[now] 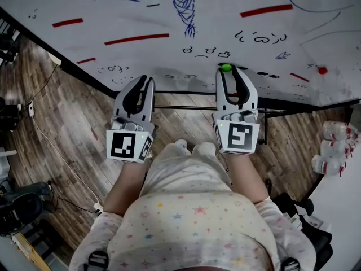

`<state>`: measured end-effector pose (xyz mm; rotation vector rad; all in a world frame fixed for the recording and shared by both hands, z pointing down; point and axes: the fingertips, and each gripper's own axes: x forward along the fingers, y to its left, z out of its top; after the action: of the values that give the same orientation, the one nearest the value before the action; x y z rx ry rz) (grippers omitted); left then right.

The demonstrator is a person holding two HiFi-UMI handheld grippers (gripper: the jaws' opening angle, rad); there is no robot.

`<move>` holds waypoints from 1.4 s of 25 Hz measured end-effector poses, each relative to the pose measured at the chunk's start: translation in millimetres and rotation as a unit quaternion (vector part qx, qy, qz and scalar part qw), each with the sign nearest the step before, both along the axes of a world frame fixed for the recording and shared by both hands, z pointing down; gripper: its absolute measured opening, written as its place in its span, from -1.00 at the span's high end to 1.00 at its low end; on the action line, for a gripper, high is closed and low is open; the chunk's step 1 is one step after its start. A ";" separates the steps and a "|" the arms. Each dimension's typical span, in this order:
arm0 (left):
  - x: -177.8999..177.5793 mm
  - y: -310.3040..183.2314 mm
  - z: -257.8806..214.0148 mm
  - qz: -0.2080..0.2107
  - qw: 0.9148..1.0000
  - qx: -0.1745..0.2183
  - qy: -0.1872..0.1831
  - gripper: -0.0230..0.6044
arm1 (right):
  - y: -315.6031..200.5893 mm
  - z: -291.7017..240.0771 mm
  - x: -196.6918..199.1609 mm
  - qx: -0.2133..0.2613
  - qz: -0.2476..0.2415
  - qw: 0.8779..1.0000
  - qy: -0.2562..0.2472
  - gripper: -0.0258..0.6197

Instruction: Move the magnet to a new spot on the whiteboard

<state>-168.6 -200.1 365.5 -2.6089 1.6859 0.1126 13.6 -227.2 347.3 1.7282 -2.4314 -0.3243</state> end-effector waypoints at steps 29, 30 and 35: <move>0.4 -2.1 1.5 0.003 1.000 -0.001 0.000 0.76 | -4.1 -0.4 -2.1 0.031 0.015 0.999 0.020 0.54; -0.1 -1.9 1.2 0.002 1.000 -0.001 0.000 0.76 | -3.9 -0.5 -2.2 0.031 0.014 0.999 0.020 0.54; -2.0 -0.6 -0.7 0.000 1.000 0.001 -0.001 0.76 | -2.7 -1.3 -2.2 0.029 0.012 0.999 0.017 0.54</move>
<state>-170.6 -200.8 364.8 -2.6061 1.6855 0.1116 11.4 -229.9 346.0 1.7591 -2.3981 -0.4235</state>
